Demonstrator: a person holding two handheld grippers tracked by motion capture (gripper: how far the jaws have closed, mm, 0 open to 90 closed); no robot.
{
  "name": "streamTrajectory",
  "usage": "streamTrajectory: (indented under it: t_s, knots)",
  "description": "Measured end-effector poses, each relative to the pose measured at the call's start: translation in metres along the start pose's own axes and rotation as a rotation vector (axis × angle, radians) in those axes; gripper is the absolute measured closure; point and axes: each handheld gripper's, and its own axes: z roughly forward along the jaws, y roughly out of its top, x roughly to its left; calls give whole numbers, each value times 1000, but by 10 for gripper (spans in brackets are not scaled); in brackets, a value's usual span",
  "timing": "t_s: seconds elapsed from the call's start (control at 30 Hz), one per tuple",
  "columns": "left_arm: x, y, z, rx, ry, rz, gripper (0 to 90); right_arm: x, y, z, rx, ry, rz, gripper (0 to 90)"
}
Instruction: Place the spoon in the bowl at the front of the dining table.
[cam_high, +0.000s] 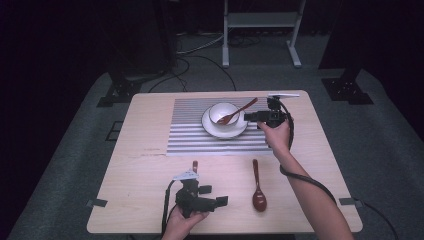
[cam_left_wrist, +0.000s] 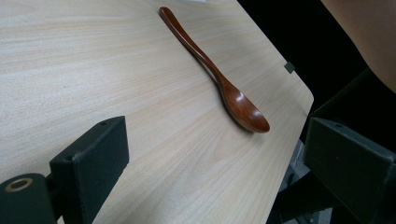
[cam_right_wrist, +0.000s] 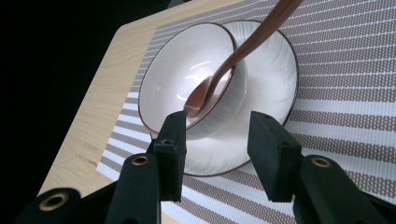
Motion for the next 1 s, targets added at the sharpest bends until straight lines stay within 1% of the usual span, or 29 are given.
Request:
streamTrajectory:
  t_s: [0.17,0.37,0.6,0.77,1.0]
  knots:
    - [0,0,0,-2,1,-1,60,-2,-5,-4,13,3,-7,556]
    - [0,0,0,-3,2,-3,60,-7,-14,-9,40,5,-19,538]
    - [1,0,0,-2,5,-1,60,-9,-20,-16,58,17,-28,525]
    - [1,0,0,-1,5,-1,60,-11,-24,-21,77,30,-24,516]
    - [1,0,0,0,9,-1,61,-12,-30,-29,88,39,-34,502]
